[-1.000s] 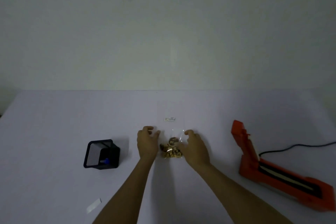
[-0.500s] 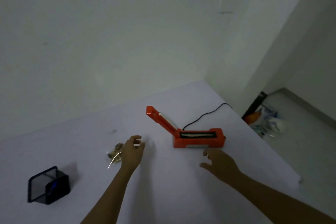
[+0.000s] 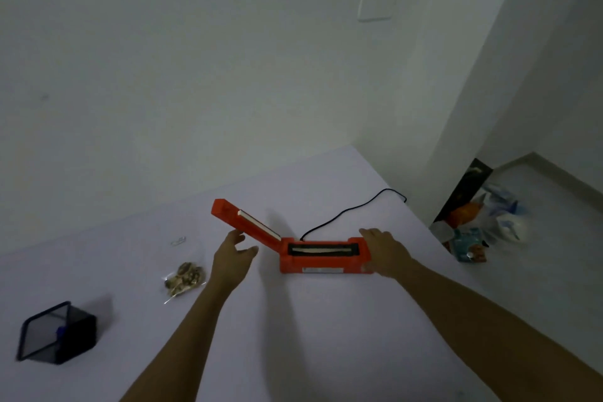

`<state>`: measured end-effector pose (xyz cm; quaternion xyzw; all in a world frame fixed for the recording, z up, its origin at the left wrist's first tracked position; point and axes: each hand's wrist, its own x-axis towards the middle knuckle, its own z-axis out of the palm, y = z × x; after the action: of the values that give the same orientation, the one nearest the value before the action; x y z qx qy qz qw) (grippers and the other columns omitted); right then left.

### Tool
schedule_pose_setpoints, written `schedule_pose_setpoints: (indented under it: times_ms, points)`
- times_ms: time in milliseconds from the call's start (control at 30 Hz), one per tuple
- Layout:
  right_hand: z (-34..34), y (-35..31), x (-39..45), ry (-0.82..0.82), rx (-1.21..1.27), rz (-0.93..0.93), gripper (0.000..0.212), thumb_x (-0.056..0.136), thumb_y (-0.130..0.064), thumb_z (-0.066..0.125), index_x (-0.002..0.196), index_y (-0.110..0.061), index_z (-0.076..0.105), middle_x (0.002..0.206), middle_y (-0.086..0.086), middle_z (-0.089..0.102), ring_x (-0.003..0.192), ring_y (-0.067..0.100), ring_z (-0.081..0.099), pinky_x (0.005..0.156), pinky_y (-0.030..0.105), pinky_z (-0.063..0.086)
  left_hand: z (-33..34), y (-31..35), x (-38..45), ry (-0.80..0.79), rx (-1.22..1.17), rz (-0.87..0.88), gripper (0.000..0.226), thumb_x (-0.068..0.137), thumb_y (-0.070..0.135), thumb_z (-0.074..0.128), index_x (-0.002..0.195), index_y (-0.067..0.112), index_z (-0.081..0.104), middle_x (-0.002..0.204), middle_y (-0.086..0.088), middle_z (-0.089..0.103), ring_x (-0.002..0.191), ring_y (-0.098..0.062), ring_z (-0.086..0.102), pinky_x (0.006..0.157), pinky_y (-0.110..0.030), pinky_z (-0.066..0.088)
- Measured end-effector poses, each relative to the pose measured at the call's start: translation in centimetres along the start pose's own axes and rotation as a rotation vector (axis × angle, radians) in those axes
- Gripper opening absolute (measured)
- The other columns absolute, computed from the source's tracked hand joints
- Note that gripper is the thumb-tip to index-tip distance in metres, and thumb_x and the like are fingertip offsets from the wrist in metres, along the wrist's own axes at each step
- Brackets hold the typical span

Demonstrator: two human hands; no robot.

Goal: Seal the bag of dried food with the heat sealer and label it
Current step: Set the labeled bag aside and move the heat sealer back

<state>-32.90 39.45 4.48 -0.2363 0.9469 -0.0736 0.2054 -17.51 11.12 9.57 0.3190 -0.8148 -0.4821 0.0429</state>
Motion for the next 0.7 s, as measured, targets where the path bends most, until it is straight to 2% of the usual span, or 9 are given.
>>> schedule_pose_setpoints:
  times_ms: [67,167,233,333,433,500,567,700]
  points:
    - [0.1,0.4,1.4,-0.050,-0.008,-0.049,0.079,0.073,-0.033,0.075,0.139,-0.013,0.037,0.136,0.010,0.046,0.120,0.029,0.047,0.097,0.045,0.045,0.4,0.2,0.1,0.036,-0.004,-0.014,0.055,0.090,0.016,0.062,0.140,0.013,0.040,0.141,-0.007,0.050,0.102,-0.014,0.053,0.093,-0.033,0.041]
    - [0.0,1.0,2.8,-0.119,0.050,-0.111,0.063,0.066,-0.032,0.079,0.120,-0.014,0.051,0.120,0.009,0.058,0.104,0.025,0.057,0.089,0.041,0.051,1.0,0.3,0.4,0.074,-0.035,-0.028,0.053,0.089,0.011,0.060,0.139,0.014,0.042,0.141,-0.004,0.051,0.121,-0.022,0.052,0.095,-0.033,0.041]
    - [0.0,1.4,3.2,-0.134,0.089,-0.137,0.057,0.063,-0.030,0.081,0.111,-0.014,0.054,0.112,0.009,0.060,0.097,0.023,0.060,0.085,0.039,0.052,1.9,0.6,0.3,0.092,-0.096,-0.038,0.054,0.089,0.006,0.058,0.139,0.014,0.041,0.141,-0.003,0.051,0.123,-0.023,0.052,0.096,-0.034,0.043]
    - [0.3,2.1,3.4,-0.128,0.183,-0.148,0.060,0.061,-0.027,0.083,0.113,-0.013,0.055,0.110,0.008,0.061,0.096,0.024,0.059,0.083,0.035,0.050,3.9,1.4,-0.4,0.121,-0.135,0.020,0.057,0.086,-0.003,0.055,0.138,0.014,0.040,0.136,-0.003,0.053,0.122,-0.021,0.053,0.096,-0.033,0.046]
    - [0.5,2.9,3.3,-0.120,0.323,-0.147,0.067,0.061,-0.023,0.085,0.119,-0.013,0.054,0.112,0.005,0.060,0.099,0.022,0.059,0.084,0.035,0.050,6.9,2.6,-1.2,0.122,-0.100,0.134,0.050,0.088,0.002,0.055,0.135,0.016,0.044,0.126,0.005,0.056,0.114,-0.012,0.054,0.088,-0.020,0.044]
    - [0.7,3.3,3.3,-0.123,0.394,-0.149,0.067,0.063,-0.021,0.085,0.121,-0.014,0.052,0.114,0.005,0.059,0.100,0.022,0.059,0.085,0.036,0.051,8.9,3.3,-1.5,0.092,-0.025,0.222,0.047,0.085,0.005,0.054,0.131,0.016,0.051,0.124,0.004,0.059,0.112,-0.013,0.057,0.087,-0.017,0.043]
    - [0.8,3.5,3.2,-0.124,0.439,-0.144,0.072,0.063,-0.021,0.085,0.125,-0.015,0.050,0.116,0.003,0.059,0.102,0.023,0.059,0.087,0.039,0.052,10.6,3.4,-1.4,0.016,0.104,0.272,0.052,0.081,-0.005,0.050,0.130,0.012,0.052,0.126,0.000,0.057,0.115,-0.016,0.055,0.094,-0.019,0.040]
    - [1.3,4.1,3.4,-0.132,0.549,-0.159,0.077,0.062,-0.018,0.087,0.130,-0.015,0.050,0.123,0.006,0.061,0.108,0.023,0.060,0.094,0.040,0.050,12.8,1.9,-1.2,-0.172,0.442,0.324,0.059,0.088,-0.005,0.046,0.144,0.009,0.036,0.152,-0.008,0.032,0.140,-0.023,0.032,0.116,-0.034,0.029]
